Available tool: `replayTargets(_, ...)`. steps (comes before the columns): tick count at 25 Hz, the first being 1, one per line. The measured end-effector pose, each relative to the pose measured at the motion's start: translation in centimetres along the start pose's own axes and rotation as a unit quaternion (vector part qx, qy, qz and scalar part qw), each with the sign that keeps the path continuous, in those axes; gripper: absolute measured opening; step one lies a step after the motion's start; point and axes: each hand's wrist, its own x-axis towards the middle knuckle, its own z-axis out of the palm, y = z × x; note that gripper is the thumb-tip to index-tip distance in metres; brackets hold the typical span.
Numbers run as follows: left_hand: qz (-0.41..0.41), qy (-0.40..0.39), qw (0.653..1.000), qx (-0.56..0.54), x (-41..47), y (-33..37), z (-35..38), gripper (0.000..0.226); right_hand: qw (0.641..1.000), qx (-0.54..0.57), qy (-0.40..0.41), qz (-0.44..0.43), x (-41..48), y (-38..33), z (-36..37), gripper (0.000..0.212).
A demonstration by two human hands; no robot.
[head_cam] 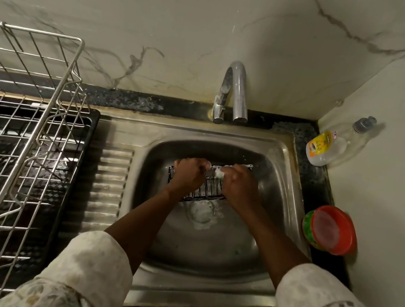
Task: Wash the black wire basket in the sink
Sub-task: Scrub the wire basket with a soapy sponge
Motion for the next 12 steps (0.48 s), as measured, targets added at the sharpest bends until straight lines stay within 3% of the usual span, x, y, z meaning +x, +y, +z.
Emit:
replayTargets(5, 0.005, -0.003, 1.000, -0.001, -0.1, -0.1, 0.3, 0.025, 0.999, 0.014, -0.026, 0.017, -0.5, -0.4, 0.3, 0.054)
replayTargets(10, 0.003, -0.002, 1.000, 0.007, -0.3, 0.1, 0.1, 0.030, 0.998, 0.041, -0.022, -0.036, -4.3, 0.0, 0.3, 0.053)
replayTargets(12, 0.003, -0.009, 1.000, 0.007, -0.2, 0.0, -0.1, 0.027, 0.998, 0.070, -0.007, 0.008, -2.5, 0.2, 0.0, 0.052)
